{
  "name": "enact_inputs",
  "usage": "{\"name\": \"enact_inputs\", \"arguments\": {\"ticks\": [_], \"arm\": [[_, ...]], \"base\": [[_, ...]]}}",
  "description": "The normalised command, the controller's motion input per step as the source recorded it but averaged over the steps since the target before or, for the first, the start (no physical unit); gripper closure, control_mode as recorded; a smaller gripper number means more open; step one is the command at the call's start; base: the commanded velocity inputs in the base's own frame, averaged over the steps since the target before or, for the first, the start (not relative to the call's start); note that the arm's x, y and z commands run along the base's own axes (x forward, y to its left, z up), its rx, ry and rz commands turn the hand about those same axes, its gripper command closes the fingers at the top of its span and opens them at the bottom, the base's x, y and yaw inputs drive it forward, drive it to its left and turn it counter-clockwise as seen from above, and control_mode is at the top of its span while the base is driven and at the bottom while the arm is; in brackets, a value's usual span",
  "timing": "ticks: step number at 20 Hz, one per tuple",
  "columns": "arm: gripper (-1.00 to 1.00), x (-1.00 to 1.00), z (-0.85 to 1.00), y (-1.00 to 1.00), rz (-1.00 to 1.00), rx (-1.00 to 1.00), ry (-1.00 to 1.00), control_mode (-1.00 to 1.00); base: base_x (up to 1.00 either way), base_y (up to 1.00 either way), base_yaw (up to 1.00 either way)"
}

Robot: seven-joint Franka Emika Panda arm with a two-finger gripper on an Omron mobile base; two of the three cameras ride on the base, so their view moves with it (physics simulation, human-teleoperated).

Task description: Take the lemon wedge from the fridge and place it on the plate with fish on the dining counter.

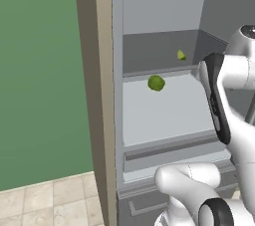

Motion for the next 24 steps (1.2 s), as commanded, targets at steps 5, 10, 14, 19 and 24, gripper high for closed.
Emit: {"name": "enact_inputs", "arguments": {"ticks": [5,10,14,19,24], "arm": [[-1.00,-0.18,1.00,0.09,0.17,0.00,-0.28,-1.00],[-1.00,0.23,0.71,0.35,0.13,0.00,-0.12,-1.00],[-1.00,0.26,0.18,0.42,0.02,-0.06,-0.07,-1.00],[-1.00,0.20,-0.17,0.26,0.00,-0.05,-0.06,-1.00],[-1.00,0.35,-0.14,0.03,0.00,-0.01,-0.01,-1.00]], "base": [[0.00,0.00,0.00],[0.00,0.00,0.00],[0.00,0.00,0.00],[0.00,0.00,0.00],[0.00,0.00,0.00]]}}
